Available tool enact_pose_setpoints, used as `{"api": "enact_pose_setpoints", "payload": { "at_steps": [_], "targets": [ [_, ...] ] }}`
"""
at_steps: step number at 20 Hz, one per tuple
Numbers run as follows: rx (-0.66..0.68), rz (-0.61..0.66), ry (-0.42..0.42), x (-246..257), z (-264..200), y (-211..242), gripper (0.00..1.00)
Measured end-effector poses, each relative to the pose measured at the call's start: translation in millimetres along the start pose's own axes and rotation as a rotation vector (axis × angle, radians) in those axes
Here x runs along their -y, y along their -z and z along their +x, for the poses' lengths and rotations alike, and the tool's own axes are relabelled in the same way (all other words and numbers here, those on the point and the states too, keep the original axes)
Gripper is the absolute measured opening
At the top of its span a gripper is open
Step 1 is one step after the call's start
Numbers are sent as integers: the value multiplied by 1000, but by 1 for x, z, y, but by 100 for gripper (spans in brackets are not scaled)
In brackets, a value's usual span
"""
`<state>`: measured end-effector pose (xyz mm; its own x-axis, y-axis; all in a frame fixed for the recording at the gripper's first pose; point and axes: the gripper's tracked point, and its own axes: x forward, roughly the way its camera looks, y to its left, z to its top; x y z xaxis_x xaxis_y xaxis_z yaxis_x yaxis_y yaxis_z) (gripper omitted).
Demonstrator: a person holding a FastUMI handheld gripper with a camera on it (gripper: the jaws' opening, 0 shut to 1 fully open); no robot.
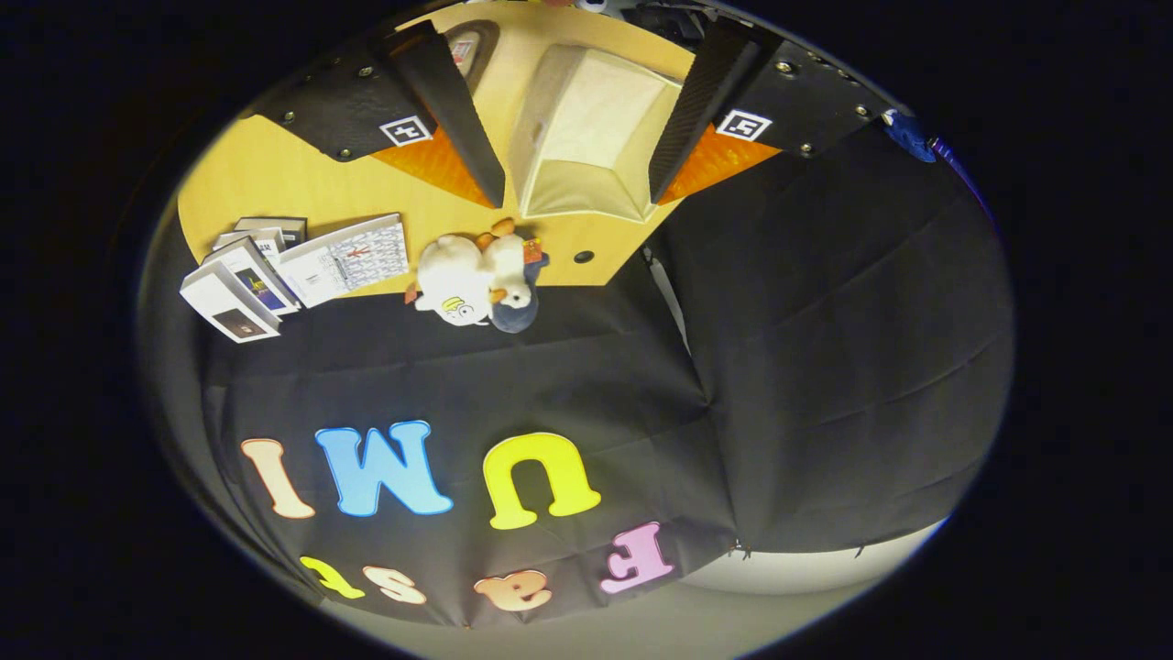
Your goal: Open the storage box then place both shoes into the box .Put the left shoe in first, then the right shoe, with the right side of both shoes facing outward in a uniform manner.
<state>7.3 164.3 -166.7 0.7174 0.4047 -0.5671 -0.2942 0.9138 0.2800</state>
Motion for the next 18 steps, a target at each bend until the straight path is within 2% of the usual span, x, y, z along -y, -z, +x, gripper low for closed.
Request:
{"api": "enact_pose_setpoints", "payload": {
  "at_steps": [12, 18],
  "targets": [
    [-154, -21, 127, 104, 7, 87, 97],
    [-278, -22, 148, 133, 9, 142, 98]
  ]
}}
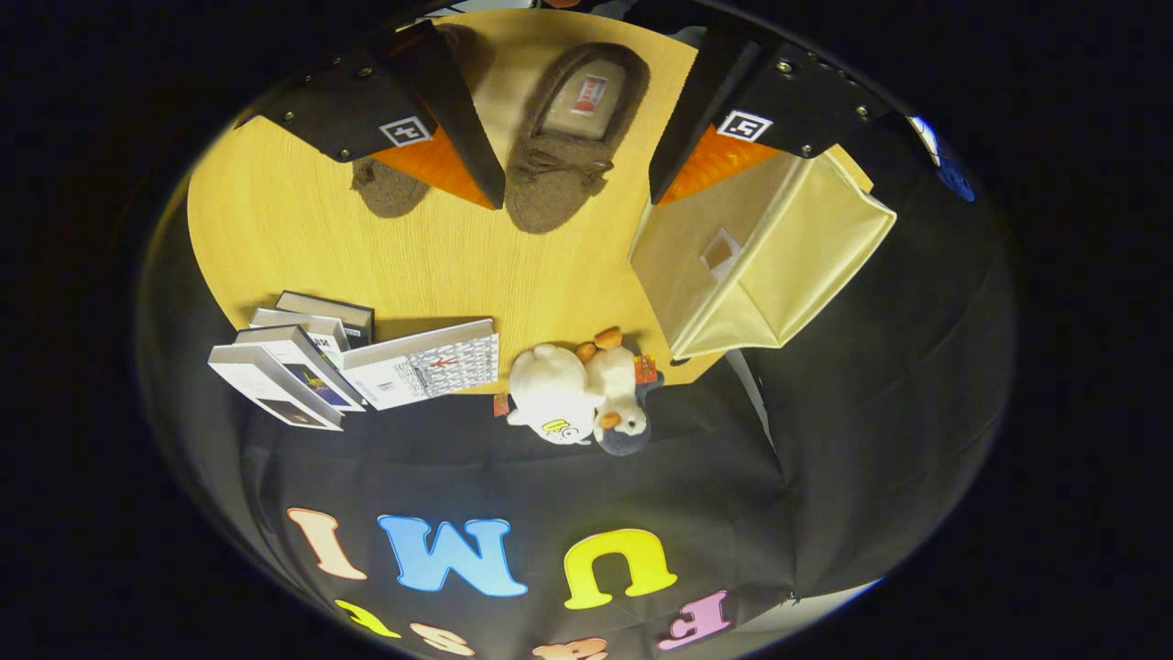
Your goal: Open the storage box then place both shoes into the box .Put the left shoe in first, then the right shoe, with the right side of both shoes facing outward in a uniform manner.
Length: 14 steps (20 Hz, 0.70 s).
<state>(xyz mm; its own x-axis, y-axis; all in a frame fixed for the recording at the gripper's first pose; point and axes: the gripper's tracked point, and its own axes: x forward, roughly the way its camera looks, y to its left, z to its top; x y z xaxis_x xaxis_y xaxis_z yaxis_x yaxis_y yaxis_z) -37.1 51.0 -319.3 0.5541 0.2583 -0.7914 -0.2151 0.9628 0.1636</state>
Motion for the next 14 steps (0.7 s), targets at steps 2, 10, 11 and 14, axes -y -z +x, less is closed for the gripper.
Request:
{"api": "enact_pose_setpoints", "payload": {
  "at_steps": [2, 10, 11, 14],
  "targets": [
    [-33, -19, -6, 3, 4, 14, 97],
    [-165, -12, -7, 13, 23, 69, 97],
    [-188, -2, -8, 13, 26, 78, 97],
    [-247, 36, -9, 14, 37, 98, 94]
  ]
}}
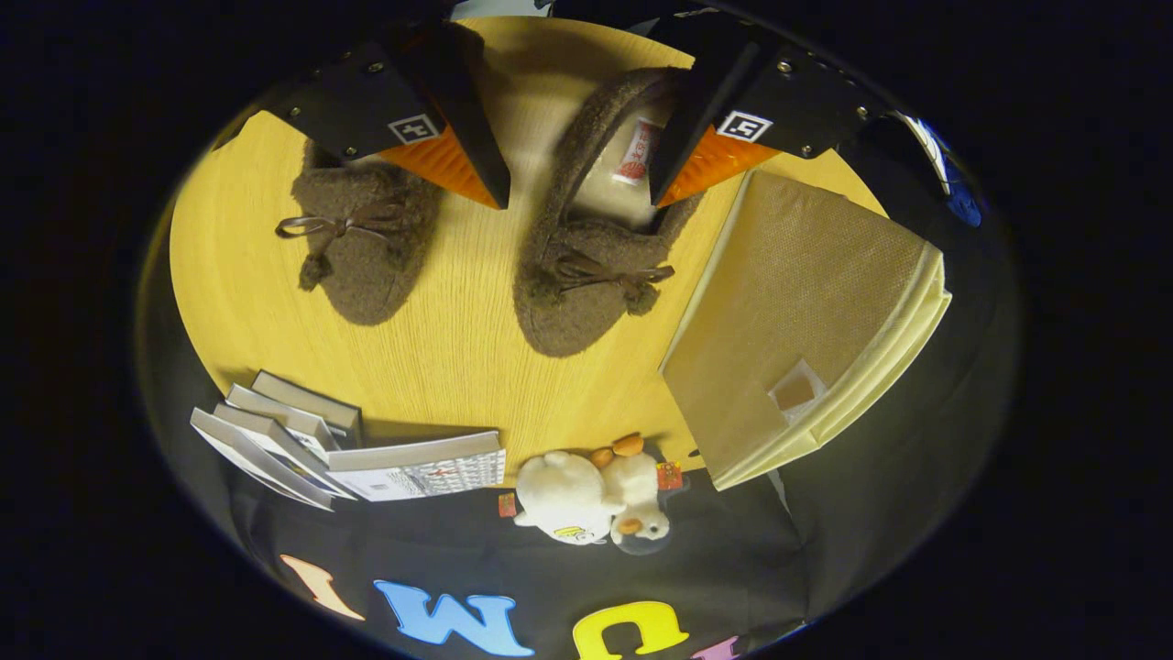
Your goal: Open the storage box then place both shoes into the box .Put the left shoe in first, then the right shoe, with the right side of both shoes facing outward in a uniform manner.
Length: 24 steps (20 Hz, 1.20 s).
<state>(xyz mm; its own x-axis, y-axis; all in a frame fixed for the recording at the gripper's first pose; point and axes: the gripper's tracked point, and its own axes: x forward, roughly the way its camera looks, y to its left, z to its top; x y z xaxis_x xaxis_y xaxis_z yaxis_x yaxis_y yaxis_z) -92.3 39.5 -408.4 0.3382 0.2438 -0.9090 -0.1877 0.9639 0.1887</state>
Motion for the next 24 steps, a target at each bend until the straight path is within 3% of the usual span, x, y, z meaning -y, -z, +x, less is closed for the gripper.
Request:
{"api": "enact_pose_setpoints", "payload": {
  "at_steps": [4, 5, 8, 9, 12, 24],
  "targets": [
    [-20, 62, -15, -5, 6, 1, 58],
    [-35, 62, -13, -6, 4, 2, 39],
    [-4, 92, 41, 11, -6, -8, 40],
    [-29, 136, 25, 4, 7, 0, 2],
    [-36, 239, 2, 3, 0, -7, 2],
    [51, 397, -82, -31, -43, -71, 2]
  ]
}}
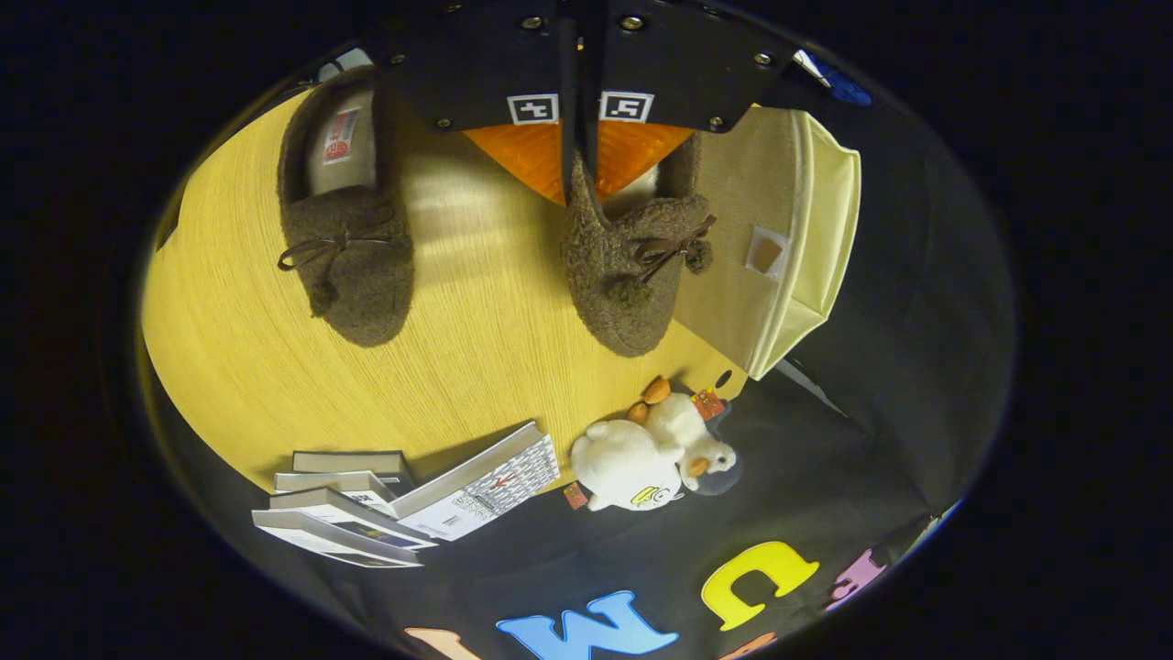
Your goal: Open the storage box then place both shoes into the box .Put the left shoe in first, then the right shoe, with the right side of both shoes facing outward in a uniform manner.
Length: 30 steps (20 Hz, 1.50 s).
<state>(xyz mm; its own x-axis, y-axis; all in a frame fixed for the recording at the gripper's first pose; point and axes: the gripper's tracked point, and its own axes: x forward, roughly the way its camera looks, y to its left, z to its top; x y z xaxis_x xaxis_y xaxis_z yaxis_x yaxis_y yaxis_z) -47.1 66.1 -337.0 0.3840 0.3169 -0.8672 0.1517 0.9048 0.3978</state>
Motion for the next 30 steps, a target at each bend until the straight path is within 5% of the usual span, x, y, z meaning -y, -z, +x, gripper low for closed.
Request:
{"api": "enact_pose_setpoints", "payload": {
  "at_steps": [13, 30],
  "targets": [
    [137, 21, -116, -111, -28, -55, 2],
    [65, 11, -175, -212, 35, -6, 2]
  ]
}}
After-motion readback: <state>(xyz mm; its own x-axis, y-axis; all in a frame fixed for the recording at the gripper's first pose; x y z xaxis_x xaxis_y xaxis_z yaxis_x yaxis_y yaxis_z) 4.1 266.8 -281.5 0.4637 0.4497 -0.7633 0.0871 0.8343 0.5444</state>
